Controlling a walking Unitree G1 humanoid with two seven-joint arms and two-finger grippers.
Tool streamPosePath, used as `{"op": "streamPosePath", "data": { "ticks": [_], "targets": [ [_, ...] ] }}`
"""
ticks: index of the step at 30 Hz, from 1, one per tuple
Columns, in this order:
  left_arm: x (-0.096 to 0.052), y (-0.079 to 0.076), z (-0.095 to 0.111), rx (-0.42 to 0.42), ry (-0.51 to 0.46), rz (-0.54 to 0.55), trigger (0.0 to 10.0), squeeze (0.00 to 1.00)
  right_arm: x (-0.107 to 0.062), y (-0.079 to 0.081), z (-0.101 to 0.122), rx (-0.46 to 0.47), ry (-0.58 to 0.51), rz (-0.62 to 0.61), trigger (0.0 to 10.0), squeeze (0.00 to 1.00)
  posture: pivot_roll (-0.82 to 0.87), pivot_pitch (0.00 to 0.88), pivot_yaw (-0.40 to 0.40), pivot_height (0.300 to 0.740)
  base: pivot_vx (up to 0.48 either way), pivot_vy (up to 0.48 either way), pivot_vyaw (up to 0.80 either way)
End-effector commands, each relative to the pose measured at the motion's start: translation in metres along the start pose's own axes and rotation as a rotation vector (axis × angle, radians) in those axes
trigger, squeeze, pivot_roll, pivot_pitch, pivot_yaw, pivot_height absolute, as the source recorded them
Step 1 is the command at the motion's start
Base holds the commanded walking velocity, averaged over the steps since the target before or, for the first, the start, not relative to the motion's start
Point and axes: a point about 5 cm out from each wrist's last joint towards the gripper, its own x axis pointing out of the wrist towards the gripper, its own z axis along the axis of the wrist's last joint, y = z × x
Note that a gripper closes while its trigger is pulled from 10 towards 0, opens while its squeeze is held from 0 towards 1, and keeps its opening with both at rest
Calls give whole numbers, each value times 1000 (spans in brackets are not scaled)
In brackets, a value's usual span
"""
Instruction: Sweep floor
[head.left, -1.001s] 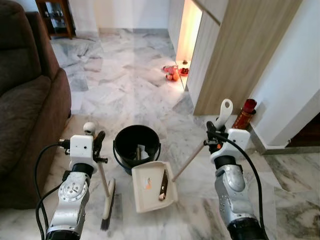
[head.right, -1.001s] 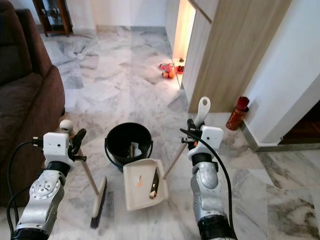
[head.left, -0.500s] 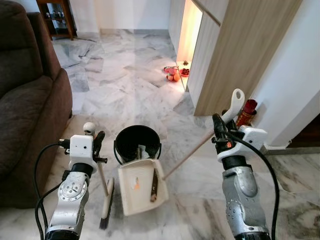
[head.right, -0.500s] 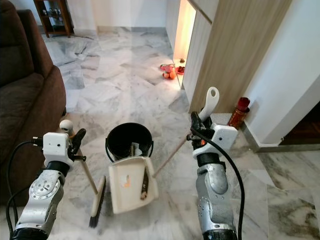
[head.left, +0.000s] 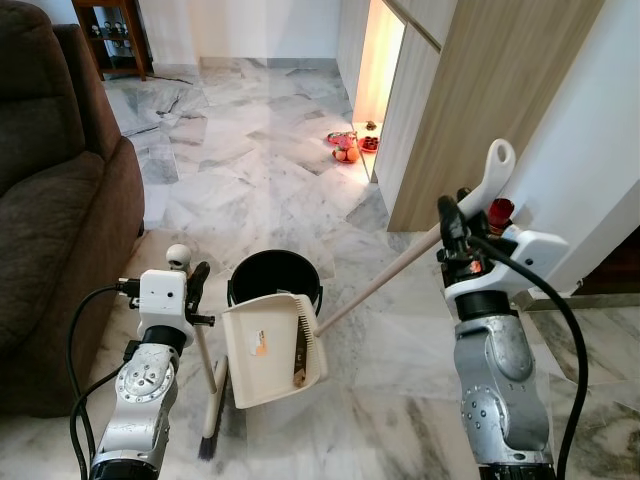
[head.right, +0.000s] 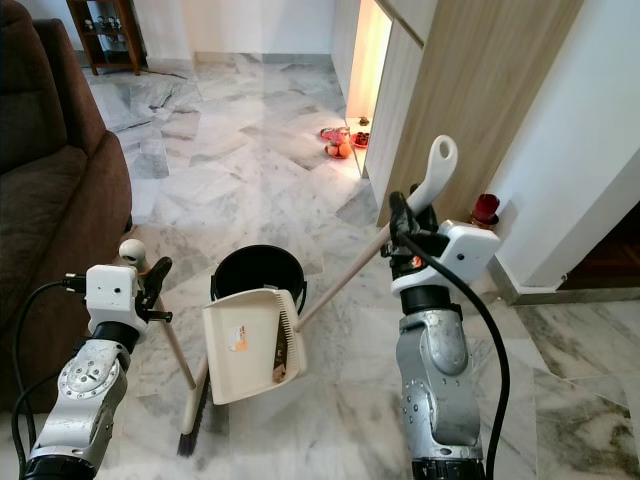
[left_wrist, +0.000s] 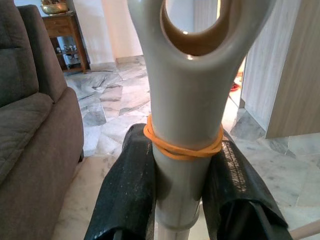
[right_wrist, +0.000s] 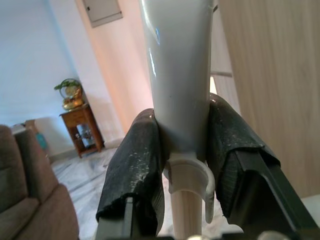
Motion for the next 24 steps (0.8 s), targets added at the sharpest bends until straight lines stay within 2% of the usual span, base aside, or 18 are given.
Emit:
{"op": "streamPosePath", "data": {
  "ticks": [1,6,10,20,24],
  "targets": [
    [3,4,11,28,-61,9,10000,0,13,11,25,3,-116,26,10000,0,124,47,-36,740,0,0,0],
    [-1,7,10,36,-59,26,10000,0,19,14,25,-7,-122,29,10000,0,129,47,-39,740,0,0,0],
    [-10,15,8,54,-58,65,10000,0,25,14,26,-6,-127,15,10000,0,136,48,-43,740,0,0,0],
    [-19,21,7,75,-60,101,10000,0,29,13,27,-11,-132,4,10000,0,136,41,-45,740,0,0,0],
    [-22,22,7,86,-61,117,10000,0,29,13,24,-15,-118,7,10000,0,134,36,-46,740,256,0,0]
  ]
}}
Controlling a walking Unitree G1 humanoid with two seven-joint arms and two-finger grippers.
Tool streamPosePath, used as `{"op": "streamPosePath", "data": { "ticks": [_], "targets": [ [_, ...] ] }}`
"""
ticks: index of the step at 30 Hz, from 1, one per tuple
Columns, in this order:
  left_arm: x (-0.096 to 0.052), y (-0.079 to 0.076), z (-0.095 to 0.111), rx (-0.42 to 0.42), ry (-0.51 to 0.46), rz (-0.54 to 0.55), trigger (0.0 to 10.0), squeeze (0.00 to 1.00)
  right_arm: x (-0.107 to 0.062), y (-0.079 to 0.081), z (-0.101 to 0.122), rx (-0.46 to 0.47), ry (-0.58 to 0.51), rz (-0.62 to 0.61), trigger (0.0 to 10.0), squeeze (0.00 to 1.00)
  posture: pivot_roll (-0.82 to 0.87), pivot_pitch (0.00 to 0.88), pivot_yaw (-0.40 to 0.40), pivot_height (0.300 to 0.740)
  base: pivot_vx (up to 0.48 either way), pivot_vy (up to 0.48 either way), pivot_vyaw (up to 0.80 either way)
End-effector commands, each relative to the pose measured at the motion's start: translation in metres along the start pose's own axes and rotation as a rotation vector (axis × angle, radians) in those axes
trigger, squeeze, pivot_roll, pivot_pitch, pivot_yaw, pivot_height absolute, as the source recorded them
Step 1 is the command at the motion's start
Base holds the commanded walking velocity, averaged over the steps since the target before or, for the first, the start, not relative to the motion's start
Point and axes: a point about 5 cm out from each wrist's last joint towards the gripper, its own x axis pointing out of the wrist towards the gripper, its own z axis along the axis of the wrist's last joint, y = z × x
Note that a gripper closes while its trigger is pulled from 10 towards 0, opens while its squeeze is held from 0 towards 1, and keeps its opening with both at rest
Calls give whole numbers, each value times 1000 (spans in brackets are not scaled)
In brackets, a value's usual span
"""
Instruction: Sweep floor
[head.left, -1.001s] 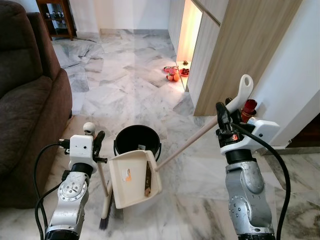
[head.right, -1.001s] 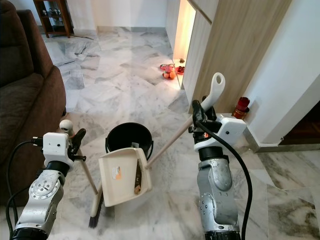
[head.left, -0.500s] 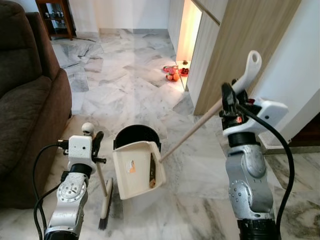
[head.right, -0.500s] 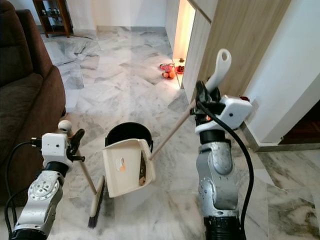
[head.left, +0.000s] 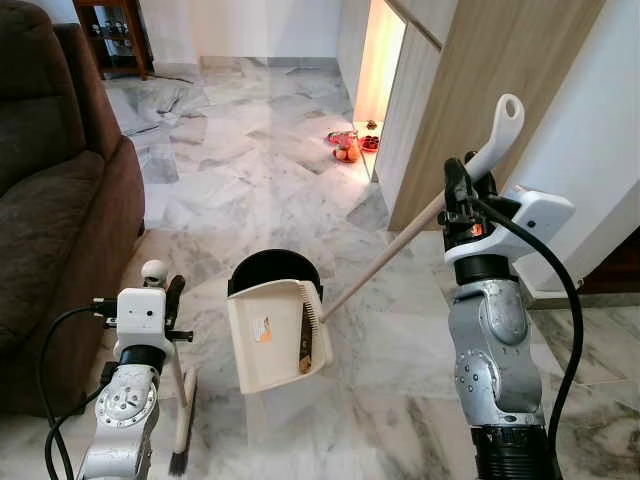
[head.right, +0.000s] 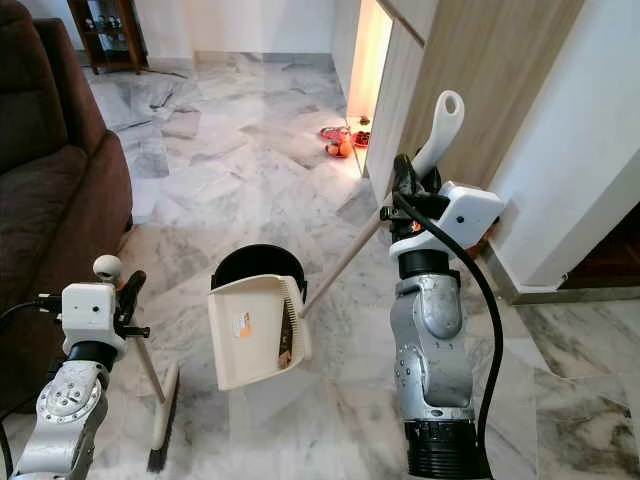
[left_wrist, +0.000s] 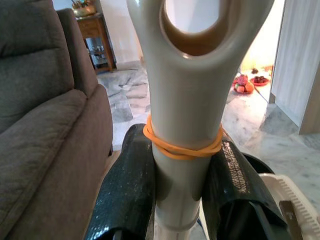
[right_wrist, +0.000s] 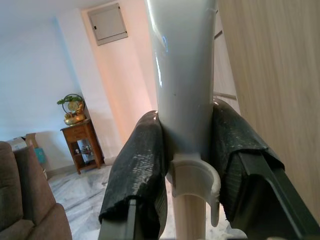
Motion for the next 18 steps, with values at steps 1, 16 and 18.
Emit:
{"op": "streamPosePath", "data": {
  "ticks": [1,16,18],
  "targets": [
    [2,3,13,15,-67,21,10000,0,5,3,9,4,-52,9,10000,0,134,34,-47,740,259,0,0],
    [6,1,15,18,-78,32,10000,0,4,4,5,-9,-34,20,10000,0,130,16,-44,740,260,0,0],
    [7,0,15,18,-81,31,10000,0,4,5,5,-10,-34,21,10000,0,128,15,-43,740,270,0,0]
  ]
}}
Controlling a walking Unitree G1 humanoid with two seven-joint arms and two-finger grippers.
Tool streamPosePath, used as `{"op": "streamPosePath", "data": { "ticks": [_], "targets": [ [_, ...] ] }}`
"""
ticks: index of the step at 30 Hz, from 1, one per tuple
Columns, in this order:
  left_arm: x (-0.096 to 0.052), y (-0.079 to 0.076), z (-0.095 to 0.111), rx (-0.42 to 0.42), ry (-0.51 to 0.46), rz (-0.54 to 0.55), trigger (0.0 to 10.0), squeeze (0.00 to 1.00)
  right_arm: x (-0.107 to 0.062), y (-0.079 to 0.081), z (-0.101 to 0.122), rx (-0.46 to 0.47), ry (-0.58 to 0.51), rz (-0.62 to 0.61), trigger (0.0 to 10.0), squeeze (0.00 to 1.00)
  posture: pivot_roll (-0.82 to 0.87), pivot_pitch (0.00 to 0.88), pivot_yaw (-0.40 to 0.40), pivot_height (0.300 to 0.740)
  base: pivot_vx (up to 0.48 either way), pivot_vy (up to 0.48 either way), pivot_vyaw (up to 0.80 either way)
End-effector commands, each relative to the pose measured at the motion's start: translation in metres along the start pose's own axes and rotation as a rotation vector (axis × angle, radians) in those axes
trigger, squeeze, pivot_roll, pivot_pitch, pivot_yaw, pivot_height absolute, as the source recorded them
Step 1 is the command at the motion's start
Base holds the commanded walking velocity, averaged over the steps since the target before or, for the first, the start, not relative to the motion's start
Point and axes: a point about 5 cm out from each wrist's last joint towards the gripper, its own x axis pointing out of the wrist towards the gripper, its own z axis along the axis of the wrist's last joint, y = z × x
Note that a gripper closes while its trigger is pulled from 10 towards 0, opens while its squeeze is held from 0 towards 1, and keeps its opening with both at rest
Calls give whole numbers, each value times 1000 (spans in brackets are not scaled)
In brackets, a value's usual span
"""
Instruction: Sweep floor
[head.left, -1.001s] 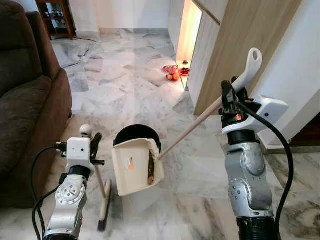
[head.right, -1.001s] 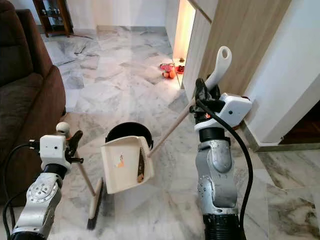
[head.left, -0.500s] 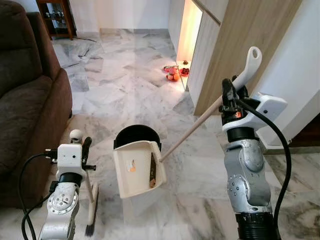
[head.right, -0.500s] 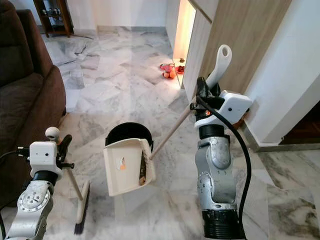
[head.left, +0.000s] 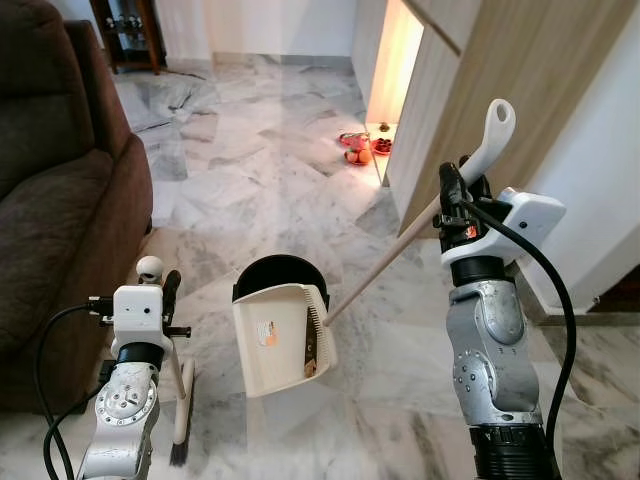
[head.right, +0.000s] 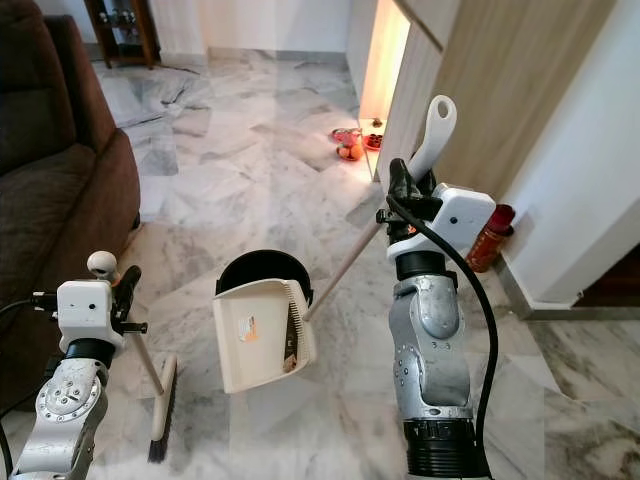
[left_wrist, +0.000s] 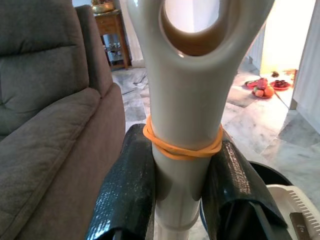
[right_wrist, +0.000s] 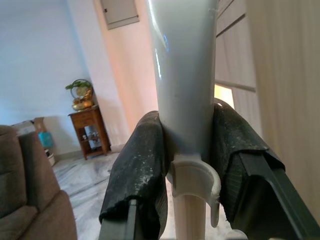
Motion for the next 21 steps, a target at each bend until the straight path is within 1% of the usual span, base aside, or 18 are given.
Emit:
{"op": "streamPosePath", "data": {
  "ticks": [1,5,8,21],
  "targets": [
    [5,0,12,17,-68,6,10000,0,4,3,10,10,-55,14,10000,0,128,15,-43,740,270,0,0],
    [7,-2,13,16,-71,1,10000,0,3,4,9,3,-53,21,10000,0,127,16,-42,740,270,0,0],
    [8,-3,14,15,-74,1,10000,0,3,5,9,2,-54,28,10000,0,125,19,-42,740,270,0,735],
    [9,-2,15,18,-78,12,10000,0,3,4,10,26,-57,16,10000,0,129,27,-45,740,271,0,0]
  ]
}}
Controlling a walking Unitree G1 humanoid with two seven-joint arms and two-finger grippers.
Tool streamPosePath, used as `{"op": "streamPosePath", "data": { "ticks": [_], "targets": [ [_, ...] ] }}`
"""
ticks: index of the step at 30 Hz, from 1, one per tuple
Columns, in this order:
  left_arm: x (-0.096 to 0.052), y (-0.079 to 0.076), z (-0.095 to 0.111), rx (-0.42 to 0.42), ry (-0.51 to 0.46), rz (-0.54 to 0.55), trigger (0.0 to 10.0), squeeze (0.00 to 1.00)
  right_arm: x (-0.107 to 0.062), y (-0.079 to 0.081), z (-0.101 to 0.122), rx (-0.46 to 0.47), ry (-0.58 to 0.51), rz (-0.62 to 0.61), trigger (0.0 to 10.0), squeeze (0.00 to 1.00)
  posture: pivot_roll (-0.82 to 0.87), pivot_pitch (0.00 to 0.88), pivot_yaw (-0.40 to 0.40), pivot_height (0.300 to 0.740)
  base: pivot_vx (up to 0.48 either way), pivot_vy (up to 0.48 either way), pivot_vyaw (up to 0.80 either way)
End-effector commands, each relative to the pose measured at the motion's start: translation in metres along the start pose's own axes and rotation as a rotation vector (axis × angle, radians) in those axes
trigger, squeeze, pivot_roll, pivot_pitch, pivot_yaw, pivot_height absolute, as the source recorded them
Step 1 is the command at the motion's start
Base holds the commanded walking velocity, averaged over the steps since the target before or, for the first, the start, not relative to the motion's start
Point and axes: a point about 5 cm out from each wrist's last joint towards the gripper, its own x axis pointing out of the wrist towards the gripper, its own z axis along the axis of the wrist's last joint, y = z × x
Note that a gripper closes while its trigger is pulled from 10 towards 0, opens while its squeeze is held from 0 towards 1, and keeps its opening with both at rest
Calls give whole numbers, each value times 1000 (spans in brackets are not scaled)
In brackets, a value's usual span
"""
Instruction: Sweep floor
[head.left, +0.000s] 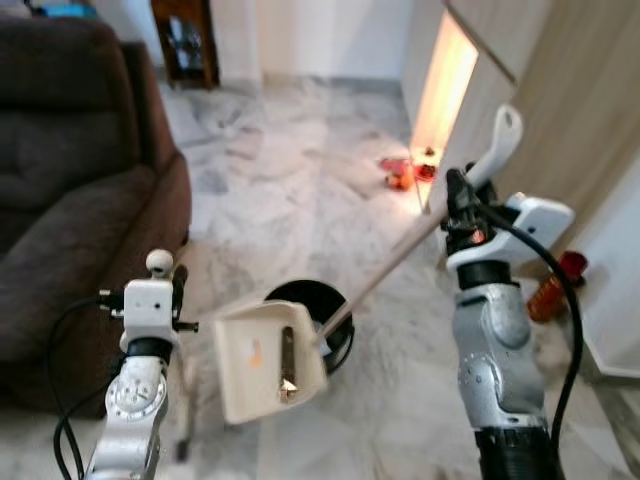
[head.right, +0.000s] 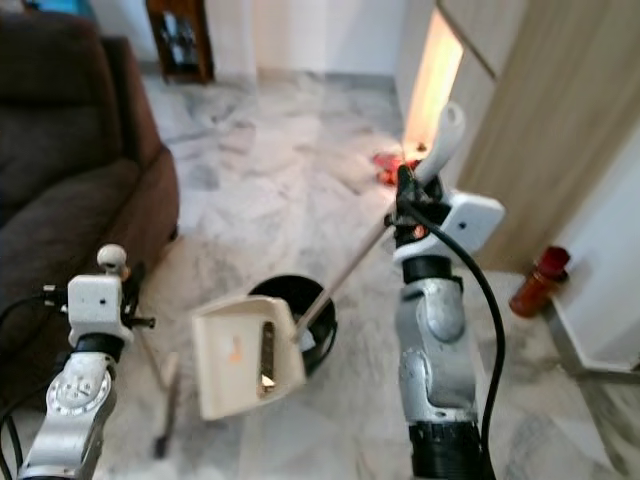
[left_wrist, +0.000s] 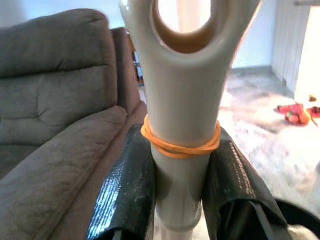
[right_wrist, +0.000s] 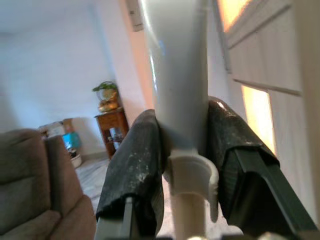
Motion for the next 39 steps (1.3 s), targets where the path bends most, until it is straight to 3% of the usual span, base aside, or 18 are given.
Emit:
{"op": "streamPosePath", "data": {
  "ticks": [1,39],
  "targets": [
    [4,4,8,32,-42,5,10000,0,6,7,13,21,-65,24,10000,0,129,27,-45,740,270,0,0],
    [6,6,10,38,-53,16,10000,0,7,13,14,36,-72,49,10000,0,135,33,-45,740,271,0,86]
  ]
}}
